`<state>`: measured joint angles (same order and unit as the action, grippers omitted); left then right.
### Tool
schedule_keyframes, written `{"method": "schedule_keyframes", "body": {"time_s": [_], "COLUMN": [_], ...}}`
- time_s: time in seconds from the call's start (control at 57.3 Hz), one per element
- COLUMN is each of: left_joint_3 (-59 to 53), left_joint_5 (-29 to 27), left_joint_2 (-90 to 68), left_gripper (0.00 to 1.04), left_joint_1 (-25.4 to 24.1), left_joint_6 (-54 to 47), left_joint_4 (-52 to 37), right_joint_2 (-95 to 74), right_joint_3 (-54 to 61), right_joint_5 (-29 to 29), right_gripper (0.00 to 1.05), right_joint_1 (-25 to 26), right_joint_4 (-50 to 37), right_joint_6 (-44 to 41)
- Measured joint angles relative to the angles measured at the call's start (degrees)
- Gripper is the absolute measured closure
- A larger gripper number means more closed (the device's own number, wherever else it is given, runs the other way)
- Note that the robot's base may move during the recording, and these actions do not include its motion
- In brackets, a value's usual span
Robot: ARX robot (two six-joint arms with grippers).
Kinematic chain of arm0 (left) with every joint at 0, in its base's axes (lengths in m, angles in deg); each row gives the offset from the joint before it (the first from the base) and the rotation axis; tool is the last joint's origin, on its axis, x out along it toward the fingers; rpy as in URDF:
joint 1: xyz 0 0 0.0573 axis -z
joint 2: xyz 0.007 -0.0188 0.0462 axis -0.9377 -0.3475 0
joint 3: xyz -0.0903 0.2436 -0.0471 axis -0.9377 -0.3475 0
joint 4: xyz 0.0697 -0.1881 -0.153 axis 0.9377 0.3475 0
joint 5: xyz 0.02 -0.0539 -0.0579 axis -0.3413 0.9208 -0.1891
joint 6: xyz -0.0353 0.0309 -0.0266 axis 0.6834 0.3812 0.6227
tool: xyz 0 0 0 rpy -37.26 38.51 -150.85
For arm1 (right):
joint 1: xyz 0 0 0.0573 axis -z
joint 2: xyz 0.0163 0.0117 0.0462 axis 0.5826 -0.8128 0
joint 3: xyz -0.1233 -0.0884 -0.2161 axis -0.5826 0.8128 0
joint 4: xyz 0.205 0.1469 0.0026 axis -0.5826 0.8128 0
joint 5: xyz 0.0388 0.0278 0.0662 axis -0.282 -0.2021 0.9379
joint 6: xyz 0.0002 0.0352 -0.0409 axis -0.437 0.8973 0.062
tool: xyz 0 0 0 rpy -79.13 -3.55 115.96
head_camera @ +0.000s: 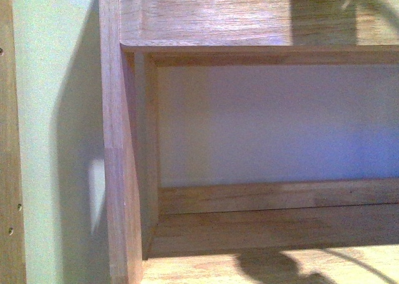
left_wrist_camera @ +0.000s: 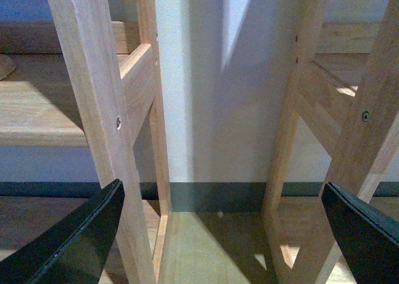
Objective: Put away toys
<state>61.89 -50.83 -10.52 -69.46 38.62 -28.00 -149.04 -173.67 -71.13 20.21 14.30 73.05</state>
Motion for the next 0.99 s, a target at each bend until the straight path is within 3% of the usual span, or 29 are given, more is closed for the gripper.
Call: {"method": "schedule_keyframes", "body": {"time_s": [0.297,0.994], "left_joint_3": [0.0,0.0], "left_joint_5": [0.0,0.0], "left_joint_2": [0.0,0.0], "left_gripper": [0.06,0.06], "left_joint_1": [0.0,0.0], "left_joint_6": [0.0,0.0], "left_joint_4": [0.0,0.0], "right_joint_2": [-1.4,-1.5], "right_joint_3": [-0.2,3.0], "right_joint_5": [-2.7,-6.0], "right_gripper": [0.98,0.98], "right_joint_1": [-5.5,-3.8], "right_joint_4": [-1.3,-3.4], "right_joint_6": [1.6,4.5]}}
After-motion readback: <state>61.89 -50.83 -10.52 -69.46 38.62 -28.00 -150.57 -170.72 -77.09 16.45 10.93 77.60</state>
